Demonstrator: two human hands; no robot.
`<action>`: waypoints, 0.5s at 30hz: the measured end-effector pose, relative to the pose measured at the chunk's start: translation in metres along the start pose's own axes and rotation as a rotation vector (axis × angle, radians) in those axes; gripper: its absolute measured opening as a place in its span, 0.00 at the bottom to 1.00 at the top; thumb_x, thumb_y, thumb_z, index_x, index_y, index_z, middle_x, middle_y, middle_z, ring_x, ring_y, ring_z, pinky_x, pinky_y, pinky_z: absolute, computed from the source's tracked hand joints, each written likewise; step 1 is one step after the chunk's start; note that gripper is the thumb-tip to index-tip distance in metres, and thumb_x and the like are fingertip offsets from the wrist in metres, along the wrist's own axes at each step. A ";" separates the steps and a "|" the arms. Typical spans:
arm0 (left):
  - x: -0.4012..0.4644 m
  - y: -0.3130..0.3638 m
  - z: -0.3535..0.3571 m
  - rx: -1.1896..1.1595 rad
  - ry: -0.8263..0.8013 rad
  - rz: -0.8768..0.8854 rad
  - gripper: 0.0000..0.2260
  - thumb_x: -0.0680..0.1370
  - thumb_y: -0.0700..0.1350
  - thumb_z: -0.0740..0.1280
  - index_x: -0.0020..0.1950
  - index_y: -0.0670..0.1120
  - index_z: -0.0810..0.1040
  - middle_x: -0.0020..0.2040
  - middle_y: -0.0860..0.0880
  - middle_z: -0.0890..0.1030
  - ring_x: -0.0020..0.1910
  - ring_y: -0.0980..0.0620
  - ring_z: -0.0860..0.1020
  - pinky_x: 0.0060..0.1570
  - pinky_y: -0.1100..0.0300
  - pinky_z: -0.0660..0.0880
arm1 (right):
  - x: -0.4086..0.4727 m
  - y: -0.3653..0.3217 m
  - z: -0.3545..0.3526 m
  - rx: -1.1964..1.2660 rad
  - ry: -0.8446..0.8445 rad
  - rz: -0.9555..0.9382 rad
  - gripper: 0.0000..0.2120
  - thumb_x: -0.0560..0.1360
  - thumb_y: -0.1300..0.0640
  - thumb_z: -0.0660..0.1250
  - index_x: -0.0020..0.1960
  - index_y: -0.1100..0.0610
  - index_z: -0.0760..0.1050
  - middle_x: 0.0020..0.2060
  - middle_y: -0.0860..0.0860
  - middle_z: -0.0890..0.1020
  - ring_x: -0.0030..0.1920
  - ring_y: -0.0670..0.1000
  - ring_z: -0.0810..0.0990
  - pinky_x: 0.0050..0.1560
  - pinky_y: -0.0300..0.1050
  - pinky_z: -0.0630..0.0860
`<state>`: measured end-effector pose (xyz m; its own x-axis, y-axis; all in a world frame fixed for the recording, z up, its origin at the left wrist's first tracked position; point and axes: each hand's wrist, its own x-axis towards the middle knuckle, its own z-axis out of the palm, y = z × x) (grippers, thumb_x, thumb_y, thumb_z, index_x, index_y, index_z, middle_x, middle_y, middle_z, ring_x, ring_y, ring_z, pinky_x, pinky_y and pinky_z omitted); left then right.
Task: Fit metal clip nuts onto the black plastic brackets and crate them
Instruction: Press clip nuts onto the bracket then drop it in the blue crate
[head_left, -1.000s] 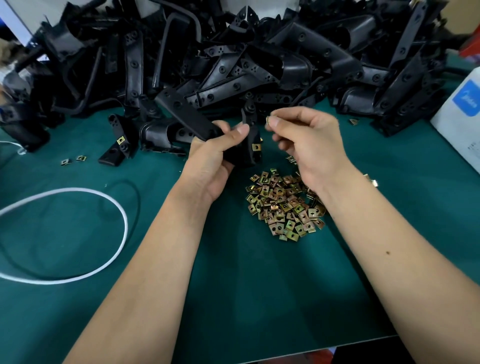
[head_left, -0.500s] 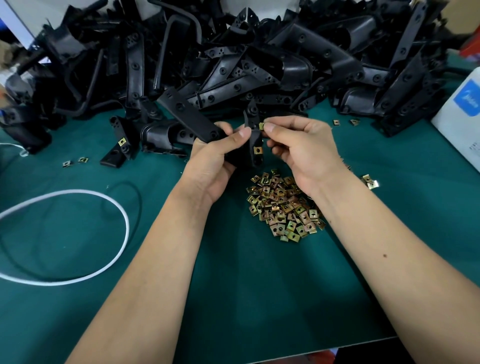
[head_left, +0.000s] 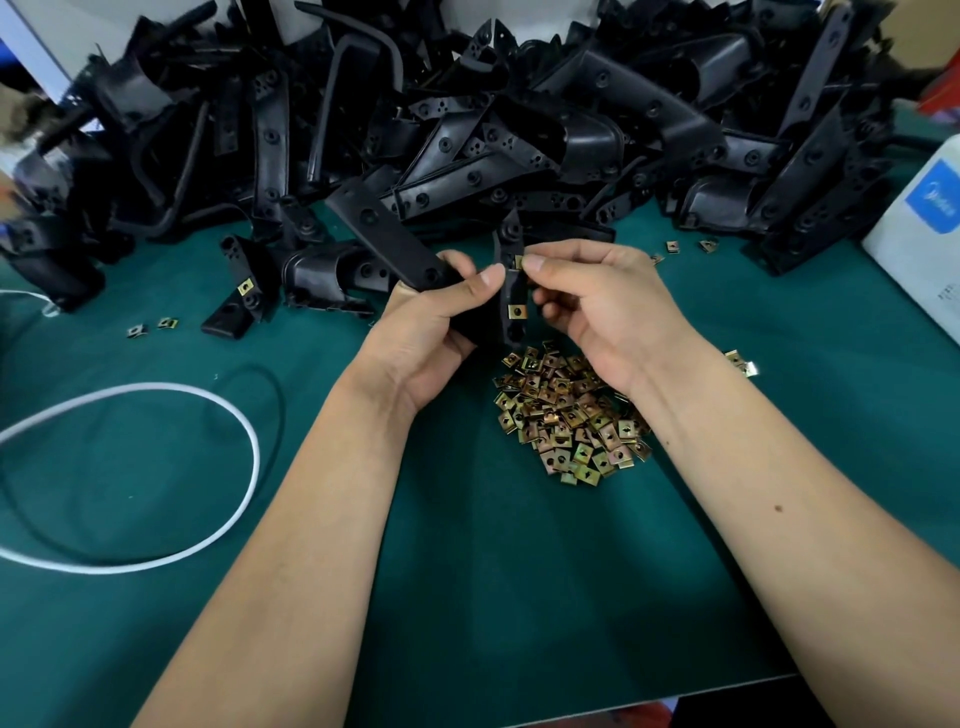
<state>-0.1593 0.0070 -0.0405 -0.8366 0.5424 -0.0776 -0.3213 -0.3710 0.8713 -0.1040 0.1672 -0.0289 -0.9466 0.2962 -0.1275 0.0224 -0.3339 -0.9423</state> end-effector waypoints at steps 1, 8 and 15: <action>0.000 0.000 0.000 -0.006 0.006 0.001 0.13 0.73 0.38 0.74 0.34 0.49 0.75 0.44 0.46 0.84 0.46 0.48 0.84 0.44 0.53 0.82 | 0.000 0.000 0.000 0.000 0.007 0.004 0.06 0.75 0.66 0.74 0.44 0.57 0.86 0.38 0.52 0.86 0.35 0.45 0.81 0.36 0.38 0.76; 0.001 -0.001 0.005 0.035 0.088 0.019 0.14 0.72 0.38 0.76 0.33 0.48 0.74 0.43 0.47 0.84 0.45 0.48 0.84 0.45 0.52 0.82 | -0.001 -0.001 -0.001 0.018 0.030 -0.043 0.06 0.77 0.66 0.71 0.47 0.58 0.87 0.40 0.52 0.86 0.40 0.46 0.82 0.41 0.40 0.78; 0.001 -0.003 0.009 0.096 0.192 0.051 0.15 0.78 0.35 0.72 0.36 0.46 0.70 0.40 0.48 0.84 0.42 0.47 0.84 0.44 0.51 0.82 | -0.004 0.007 0.008 0.077 -0.007 -0.034 0.08 0.79 0.66 0.68 0.55 0.60 0.84 0.50 0.56 0.88 0.54 0.53 0.87 0.54 0.47 0.82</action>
<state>-0.1553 0.0154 -0.0388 -0.9228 0.3676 -0.1154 -0.2406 -0.3160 0.9177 -0.1030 0.1565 -0.0321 -0.9486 0.3024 -0.0937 -0.0342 -0.3921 -0.9193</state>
